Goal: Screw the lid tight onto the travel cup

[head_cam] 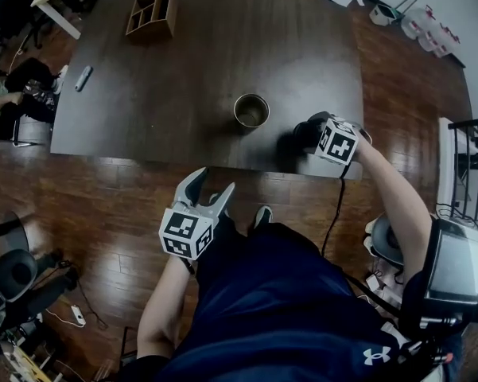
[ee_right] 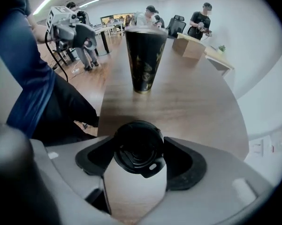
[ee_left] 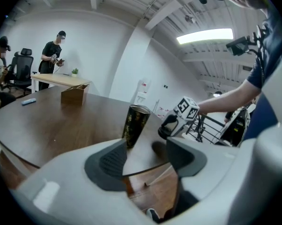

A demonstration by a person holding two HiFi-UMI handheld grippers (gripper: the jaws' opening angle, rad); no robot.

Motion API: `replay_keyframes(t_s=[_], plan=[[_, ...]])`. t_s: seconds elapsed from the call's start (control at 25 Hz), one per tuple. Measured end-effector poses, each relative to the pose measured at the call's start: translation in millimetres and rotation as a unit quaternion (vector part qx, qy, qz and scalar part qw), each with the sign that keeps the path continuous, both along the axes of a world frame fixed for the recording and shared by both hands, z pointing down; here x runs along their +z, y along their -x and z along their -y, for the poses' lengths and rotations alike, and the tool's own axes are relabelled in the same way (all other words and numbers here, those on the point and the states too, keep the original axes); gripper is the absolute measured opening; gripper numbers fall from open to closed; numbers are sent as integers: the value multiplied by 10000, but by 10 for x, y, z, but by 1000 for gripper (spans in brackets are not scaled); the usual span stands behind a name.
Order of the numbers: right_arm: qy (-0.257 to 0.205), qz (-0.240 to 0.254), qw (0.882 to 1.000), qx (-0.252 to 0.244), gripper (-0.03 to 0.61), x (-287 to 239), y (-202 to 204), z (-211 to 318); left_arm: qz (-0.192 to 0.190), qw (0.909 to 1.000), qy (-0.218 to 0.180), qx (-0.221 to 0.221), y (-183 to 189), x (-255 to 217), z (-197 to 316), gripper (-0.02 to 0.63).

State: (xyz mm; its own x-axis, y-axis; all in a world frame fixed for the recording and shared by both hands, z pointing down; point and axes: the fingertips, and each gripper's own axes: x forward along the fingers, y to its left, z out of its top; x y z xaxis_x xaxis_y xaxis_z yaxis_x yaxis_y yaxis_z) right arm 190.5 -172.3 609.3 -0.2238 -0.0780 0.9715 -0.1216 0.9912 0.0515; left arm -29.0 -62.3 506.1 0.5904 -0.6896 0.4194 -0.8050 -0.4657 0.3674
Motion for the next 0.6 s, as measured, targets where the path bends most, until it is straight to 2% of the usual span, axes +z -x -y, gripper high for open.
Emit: replay_keyframes(t_s=[0.2, 0.32, 0.44, 0.6], plan=[[-350, 771, 9964, 14, 334, -930, 559, 159, 0, 9995, -176, 255, -66, -60, 131, 268], [-463, 1027, 9934, -211, 334, -1400, 962, 269, -53, 9989, -337, 329, -85, -141, 209, 268], [-393, 930, 9931, -595, 334, -1552, 1293, 307, -139, 9987, -417, 268, -34, -189, 202, 268], [-149, 569, 9940, -920, 334, -1410, 1539, 308, -216, 9988, -442, 58, 158, -159, 89, 268]])
